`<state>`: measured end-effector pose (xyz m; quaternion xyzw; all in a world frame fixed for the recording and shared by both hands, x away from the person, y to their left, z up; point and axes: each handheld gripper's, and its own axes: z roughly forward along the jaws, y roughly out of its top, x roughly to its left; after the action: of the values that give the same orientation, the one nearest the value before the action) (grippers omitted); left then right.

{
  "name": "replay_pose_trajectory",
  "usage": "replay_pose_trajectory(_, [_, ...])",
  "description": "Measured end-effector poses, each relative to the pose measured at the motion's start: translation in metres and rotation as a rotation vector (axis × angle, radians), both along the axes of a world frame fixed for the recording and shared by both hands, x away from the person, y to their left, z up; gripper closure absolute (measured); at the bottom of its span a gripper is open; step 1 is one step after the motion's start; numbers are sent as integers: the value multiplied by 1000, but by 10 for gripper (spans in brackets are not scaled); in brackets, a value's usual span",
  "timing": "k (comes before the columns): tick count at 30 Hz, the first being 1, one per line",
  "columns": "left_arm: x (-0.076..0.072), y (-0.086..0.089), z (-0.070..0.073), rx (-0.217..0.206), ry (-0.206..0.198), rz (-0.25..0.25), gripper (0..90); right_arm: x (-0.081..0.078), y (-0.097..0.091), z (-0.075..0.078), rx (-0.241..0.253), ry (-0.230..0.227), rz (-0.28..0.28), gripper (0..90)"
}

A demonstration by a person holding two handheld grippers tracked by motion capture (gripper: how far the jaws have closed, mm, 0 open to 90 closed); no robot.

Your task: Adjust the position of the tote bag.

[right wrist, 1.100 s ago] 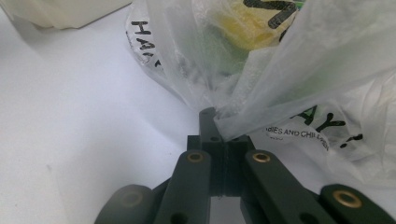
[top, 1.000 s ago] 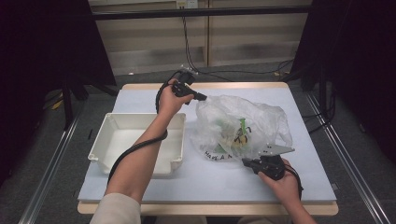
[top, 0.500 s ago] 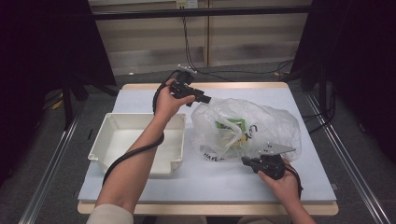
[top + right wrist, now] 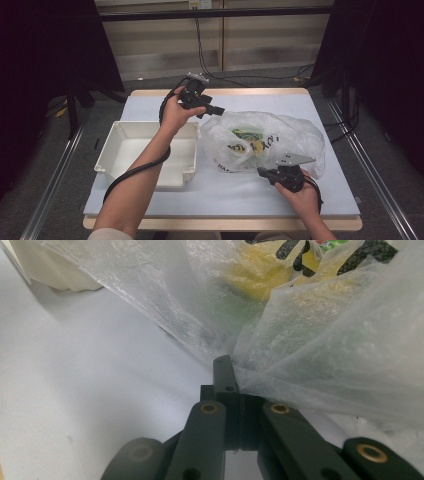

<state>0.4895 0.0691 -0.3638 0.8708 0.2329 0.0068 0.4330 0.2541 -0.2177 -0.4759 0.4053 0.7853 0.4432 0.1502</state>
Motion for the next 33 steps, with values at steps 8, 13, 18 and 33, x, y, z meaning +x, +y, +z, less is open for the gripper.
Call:
replay_pose_trajectory(8, [-9, 1, 4, -3, -1, -23, 101, 0, 0, 1, 2, 1, -3, 900])
replay_pose_trajectory(13, [-18, 5, 10, -16, 5, -39, 97, 1, 1, 1, 2, 3, -6, 900])
replay_pose_trajectory(18, [-29, 6, 12, -32, 16, -70, 99, 1, 2, 1, 5, 6, -7, 900])
replay_pose_trajectory(33, [-46, 5, -5, 24, 45, -155, 412, 3, 4, 0, 10, 15, -23, 900])
